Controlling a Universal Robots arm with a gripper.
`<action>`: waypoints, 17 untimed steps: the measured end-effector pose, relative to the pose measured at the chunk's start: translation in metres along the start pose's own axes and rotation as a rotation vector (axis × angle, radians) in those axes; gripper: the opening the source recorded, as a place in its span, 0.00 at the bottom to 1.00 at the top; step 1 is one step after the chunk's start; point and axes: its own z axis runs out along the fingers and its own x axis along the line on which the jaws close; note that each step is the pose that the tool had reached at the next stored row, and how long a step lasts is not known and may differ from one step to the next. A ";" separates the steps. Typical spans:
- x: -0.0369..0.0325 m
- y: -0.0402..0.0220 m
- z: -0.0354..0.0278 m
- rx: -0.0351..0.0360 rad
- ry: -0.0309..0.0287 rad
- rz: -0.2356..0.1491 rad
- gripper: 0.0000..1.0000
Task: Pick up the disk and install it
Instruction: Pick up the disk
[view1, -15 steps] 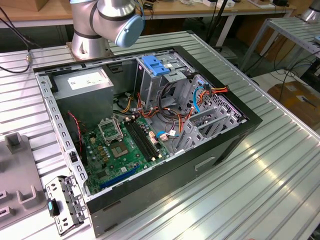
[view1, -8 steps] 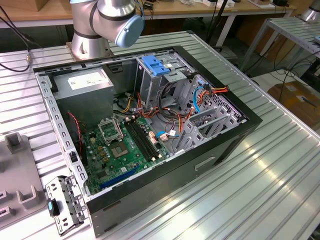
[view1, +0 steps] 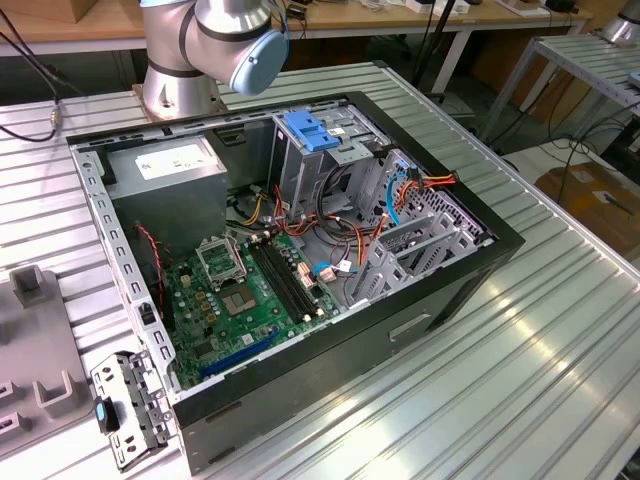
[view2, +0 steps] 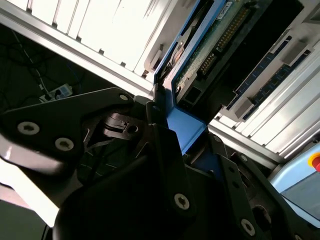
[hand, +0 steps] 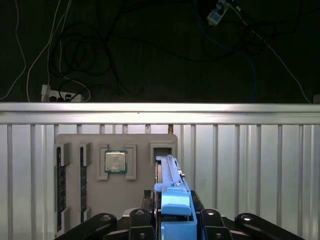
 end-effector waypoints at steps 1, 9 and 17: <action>0.0000 0.0000 -0.0009 -0.0001 0.0000 0.000 0.37; -0.0002 0.0000 -0.0083 -0.0002 0.0000 0.000 0.37; -0.0003 0.0001 -0.0157 -0.0005 0.0000 0.000 0.37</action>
